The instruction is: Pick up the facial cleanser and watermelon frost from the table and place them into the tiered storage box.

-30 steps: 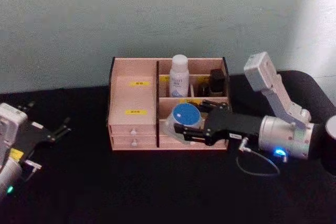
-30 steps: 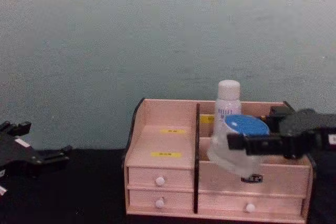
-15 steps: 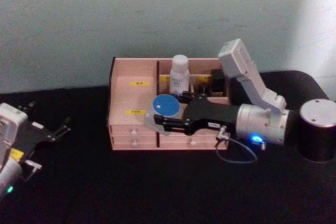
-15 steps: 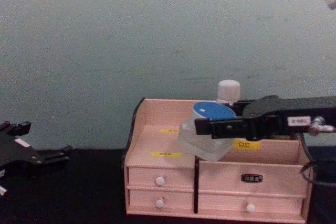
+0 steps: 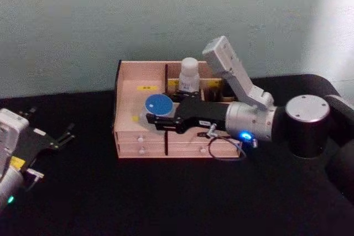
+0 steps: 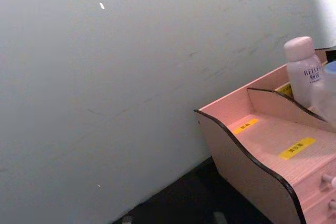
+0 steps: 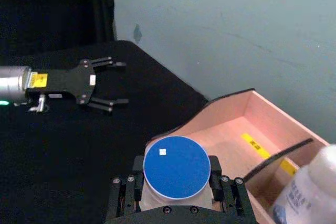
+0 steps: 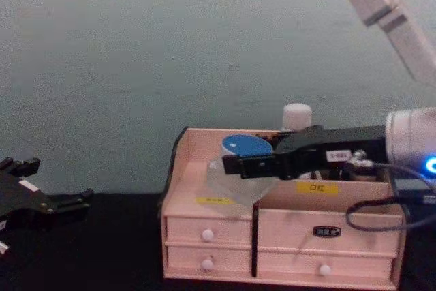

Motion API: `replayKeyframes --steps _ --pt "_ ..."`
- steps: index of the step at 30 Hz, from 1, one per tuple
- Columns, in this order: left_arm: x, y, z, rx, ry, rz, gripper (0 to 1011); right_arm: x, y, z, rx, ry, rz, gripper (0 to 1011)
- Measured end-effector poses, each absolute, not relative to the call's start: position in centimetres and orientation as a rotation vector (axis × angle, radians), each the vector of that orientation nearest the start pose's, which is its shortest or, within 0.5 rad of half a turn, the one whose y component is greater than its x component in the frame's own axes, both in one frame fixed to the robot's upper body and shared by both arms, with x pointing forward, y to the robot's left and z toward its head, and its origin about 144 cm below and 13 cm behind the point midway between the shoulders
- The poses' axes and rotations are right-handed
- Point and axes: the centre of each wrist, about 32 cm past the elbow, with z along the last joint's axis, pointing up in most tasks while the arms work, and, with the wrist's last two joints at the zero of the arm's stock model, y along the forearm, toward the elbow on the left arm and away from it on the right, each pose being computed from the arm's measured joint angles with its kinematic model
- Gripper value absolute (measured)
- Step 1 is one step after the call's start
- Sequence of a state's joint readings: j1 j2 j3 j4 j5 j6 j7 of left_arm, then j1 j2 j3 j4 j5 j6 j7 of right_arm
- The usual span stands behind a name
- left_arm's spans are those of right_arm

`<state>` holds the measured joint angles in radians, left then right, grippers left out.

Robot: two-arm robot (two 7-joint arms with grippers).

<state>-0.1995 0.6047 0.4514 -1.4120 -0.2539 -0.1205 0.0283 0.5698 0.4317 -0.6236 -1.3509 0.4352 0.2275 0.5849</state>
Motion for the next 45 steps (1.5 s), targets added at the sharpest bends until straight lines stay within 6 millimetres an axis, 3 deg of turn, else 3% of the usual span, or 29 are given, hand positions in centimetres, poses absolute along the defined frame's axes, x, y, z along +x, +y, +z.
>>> replayKeyframes --steps 24,45 --pt "48.9 31.0 114.0 0.305 -0.285 1.248 1001 61.2 -18.1 122.4 -0.284 0.0 -0.633 729" --pt "48.9 31.0 114.0 0.304 -0.285 1.248 1001 62.8 -17.6 121.8 -0.303 0.051 -0.695 729"
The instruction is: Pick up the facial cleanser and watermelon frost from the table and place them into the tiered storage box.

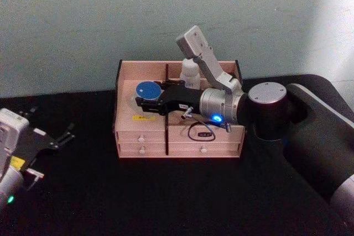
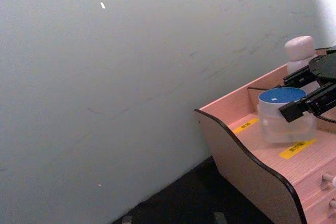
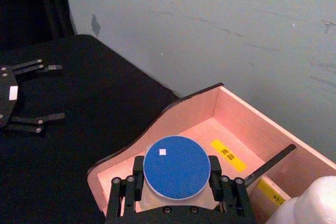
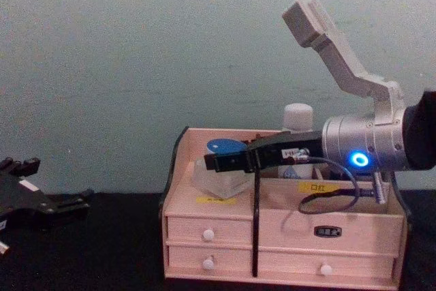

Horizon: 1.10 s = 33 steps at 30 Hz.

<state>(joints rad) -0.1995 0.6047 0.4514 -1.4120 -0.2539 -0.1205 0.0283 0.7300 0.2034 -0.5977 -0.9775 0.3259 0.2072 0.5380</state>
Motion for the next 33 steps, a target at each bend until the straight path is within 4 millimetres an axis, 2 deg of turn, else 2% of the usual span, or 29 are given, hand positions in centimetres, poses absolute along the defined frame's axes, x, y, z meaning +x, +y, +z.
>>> replayKeyframes --steps 22,33 --pt "48.86 30.97 113.98 0.304 -0.285 1.248 1001 62.74 -17.64 121.71 -0.305 0.05 -0.697 730" --pt "48.86 30.97 113.98 0.304 -0.285 1.248 1001 62.72 -17.65 121.7 -0.306 0.05 -0.697 1002"
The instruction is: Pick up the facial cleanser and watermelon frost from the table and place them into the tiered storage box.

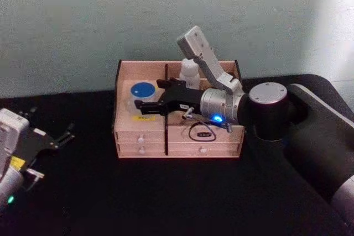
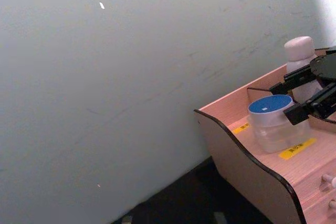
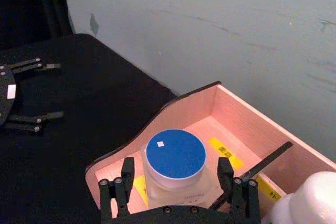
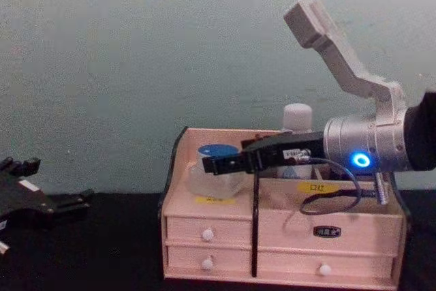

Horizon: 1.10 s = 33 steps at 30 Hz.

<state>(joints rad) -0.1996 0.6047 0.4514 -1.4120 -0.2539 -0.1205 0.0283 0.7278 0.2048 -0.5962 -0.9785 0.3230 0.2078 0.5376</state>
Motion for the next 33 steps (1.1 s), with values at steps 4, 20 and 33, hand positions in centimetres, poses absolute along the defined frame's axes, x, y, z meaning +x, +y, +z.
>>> replayKeyframes --steps 4,20,33 --pt "48.9 31.0 114.0 0.304 -0.285 1.248 1001 62.7 -17.6 121.7 -0.306 0.05 -0.696 1003" --pt "48.9 31.0 114.0 0.304 -0.285 1.248 1001 58.8 -20.7 122.8 -0.225 0.014 -0.666 1002" --pt "48.9 31.0 114.0 0.304 -0.285 1.248 1001 50.8 -28.7 122.0 -0.257 0.0 -0.63 1002"
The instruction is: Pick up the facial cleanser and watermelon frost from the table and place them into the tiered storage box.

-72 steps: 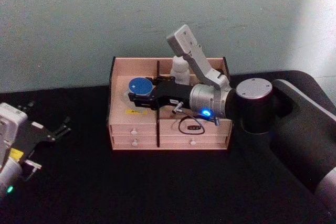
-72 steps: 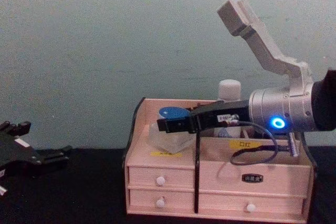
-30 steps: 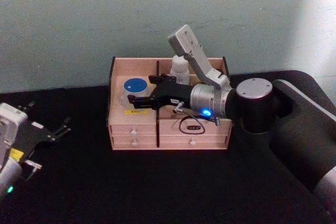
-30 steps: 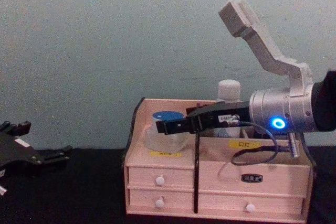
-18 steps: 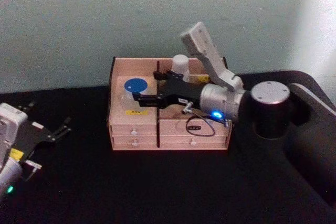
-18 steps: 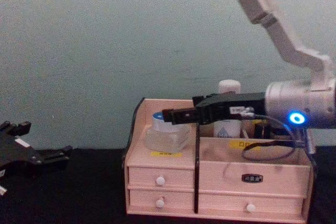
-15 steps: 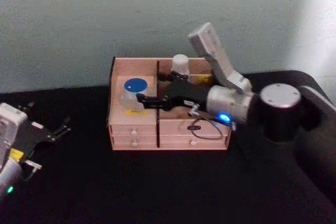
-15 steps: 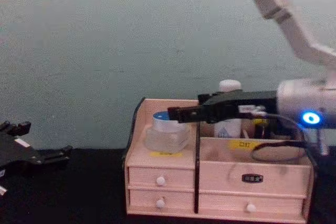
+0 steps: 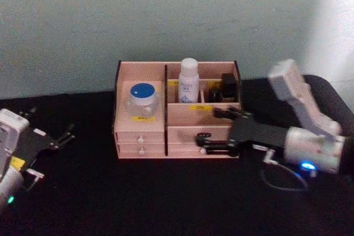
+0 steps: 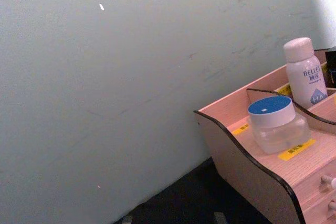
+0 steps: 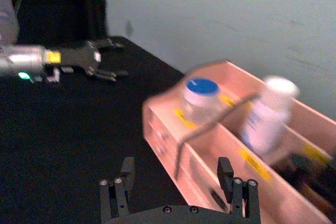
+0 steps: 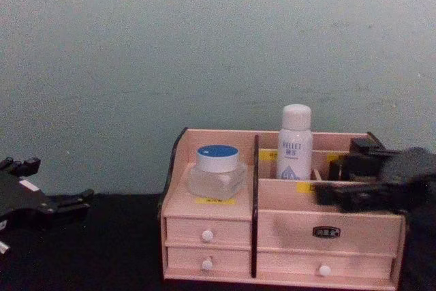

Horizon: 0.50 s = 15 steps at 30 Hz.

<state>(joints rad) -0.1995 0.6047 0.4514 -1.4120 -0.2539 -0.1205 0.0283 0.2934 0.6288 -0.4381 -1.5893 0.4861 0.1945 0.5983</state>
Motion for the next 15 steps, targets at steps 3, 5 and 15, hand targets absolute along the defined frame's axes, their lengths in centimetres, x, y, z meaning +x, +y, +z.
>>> replayKeyframes --steps 3,5,15 --pt "48.9 31.0 114.0 0.304 -0.285 1.248 1001 50.0 -30.1 122.0 -0.272 0.0 -0.668 1003" --pt "48.9 31.0 114.0 0.305 -0.285 1.248 1001 49.3 -31.3 122.0 -0.284 -0.001 -0.72 1002" --pt "48.9 31.0 114.0 0.304 -0.285 1.248 1001 48.6 -33.9 121.2 -0.262 -0.041 -1.174 1003"
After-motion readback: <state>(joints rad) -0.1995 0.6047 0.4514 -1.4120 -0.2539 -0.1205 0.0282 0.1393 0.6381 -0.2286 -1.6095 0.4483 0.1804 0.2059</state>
